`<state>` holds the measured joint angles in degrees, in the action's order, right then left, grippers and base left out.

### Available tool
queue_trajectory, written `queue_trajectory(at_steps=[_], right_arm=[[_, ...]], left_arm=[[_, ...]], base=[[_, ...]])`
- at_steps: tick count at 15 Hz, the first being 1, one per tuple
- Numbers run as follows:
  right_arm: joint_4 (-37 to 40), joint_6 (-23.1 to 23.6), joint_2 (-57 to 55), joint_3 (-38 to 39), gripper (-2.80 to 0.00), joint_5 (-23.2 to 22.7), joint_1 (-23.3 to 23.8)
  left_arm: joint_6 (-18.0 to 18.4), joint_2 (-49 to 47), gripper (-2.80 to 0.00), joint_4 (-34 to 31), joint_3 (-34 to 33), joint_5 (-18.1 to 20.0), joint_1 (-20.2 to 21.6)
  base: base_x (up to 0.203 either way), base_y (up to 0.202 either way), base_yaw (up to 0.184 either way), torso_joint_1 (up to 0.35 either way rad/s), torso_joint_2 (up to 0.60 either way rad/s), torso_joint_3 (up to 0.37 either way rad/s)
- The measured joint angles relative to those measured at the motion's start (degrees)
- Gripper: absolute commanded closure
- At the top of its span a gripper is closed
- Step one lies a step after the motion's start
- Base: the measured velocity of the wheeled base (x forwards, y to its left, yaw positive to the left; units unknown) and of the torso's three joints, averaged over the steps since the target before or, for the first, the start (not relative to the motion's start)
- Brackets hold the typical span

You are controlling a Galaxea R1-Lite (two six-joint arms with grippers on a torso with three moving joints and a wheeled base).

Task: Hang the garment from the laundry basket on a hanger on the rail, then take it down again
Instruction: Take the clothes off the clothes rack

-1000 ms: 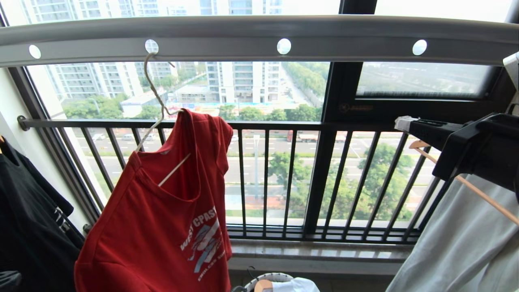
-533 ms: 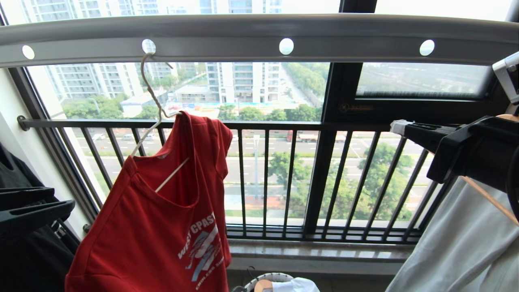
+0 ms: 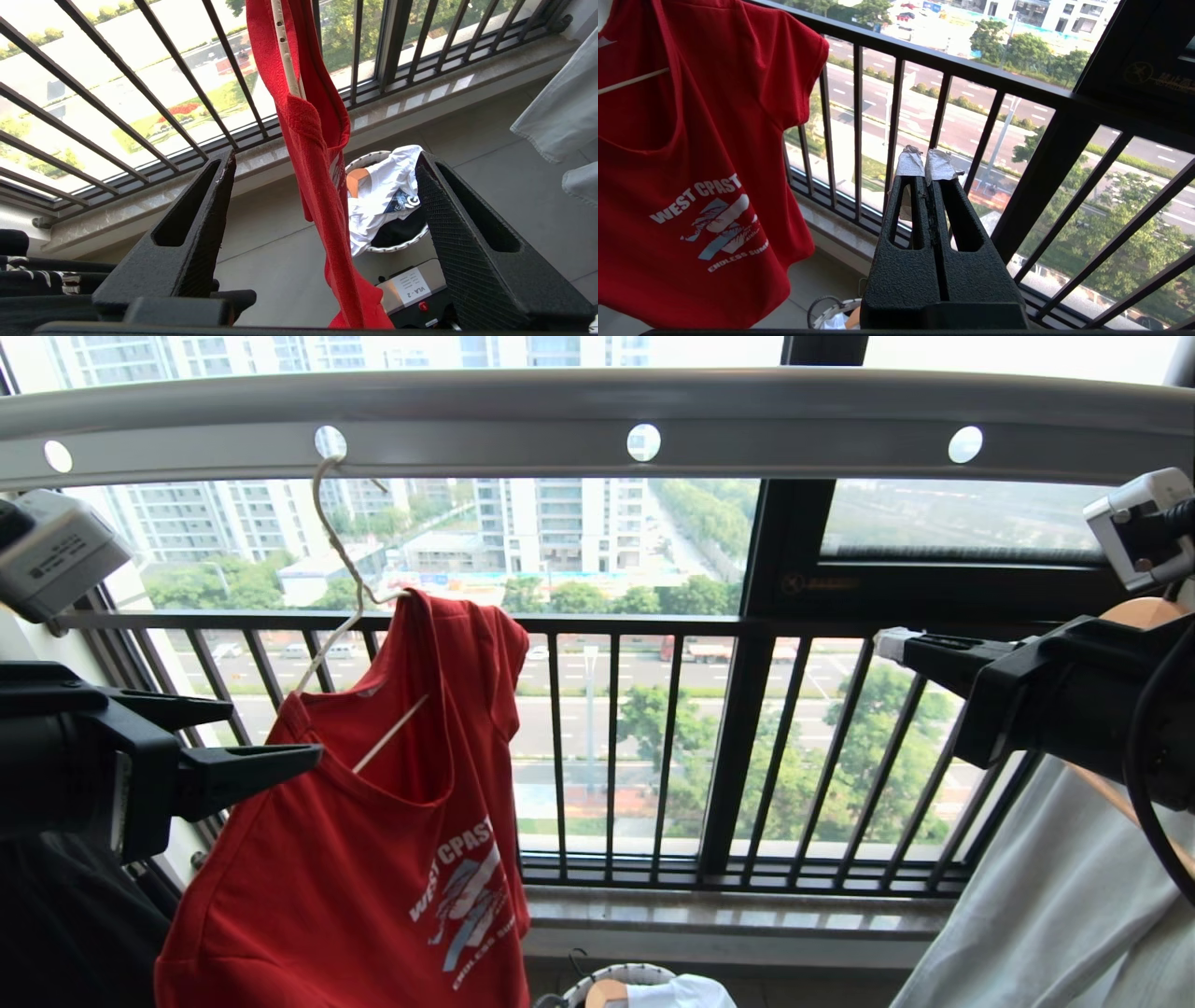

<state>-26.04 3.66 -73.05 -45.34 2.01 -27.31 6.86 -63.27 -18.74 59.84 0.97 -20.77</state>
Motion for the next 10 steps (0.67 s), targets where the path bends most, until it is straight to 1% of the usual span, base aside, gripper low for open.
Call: queue_trajectory(at_steps=[3, 4, 10], right_arm=[[0.0, 0.0, -0.6, 0.0, 0.0, 0.0, 0.0], [0.0, 0.0, -0.8, 0.0, 0.0, 0.1, 0.0], [0.0, 0.0, -1.8, 0.0, 0.0, 0.2, 0.1]], left_arm=[[-0.3, -3.4, -2.8, 0.7, 0.2, -0.4, 0.0], [-0.4, -4.5, 0.0, 1.6, 0.1, -0.5, 0.0], [-0.3, -8.3, 0.0, 2.5, -0.5, -0.6, 0.2]], base=[[0.0, 0.0, 0.0, 0.0, 0.0, 0.0], [0.0, 0.0, 0.0, 0.0, 0.0, 0.0], [0.0, 0.0, 0.0, 0.0, 0.0, 0.0]])
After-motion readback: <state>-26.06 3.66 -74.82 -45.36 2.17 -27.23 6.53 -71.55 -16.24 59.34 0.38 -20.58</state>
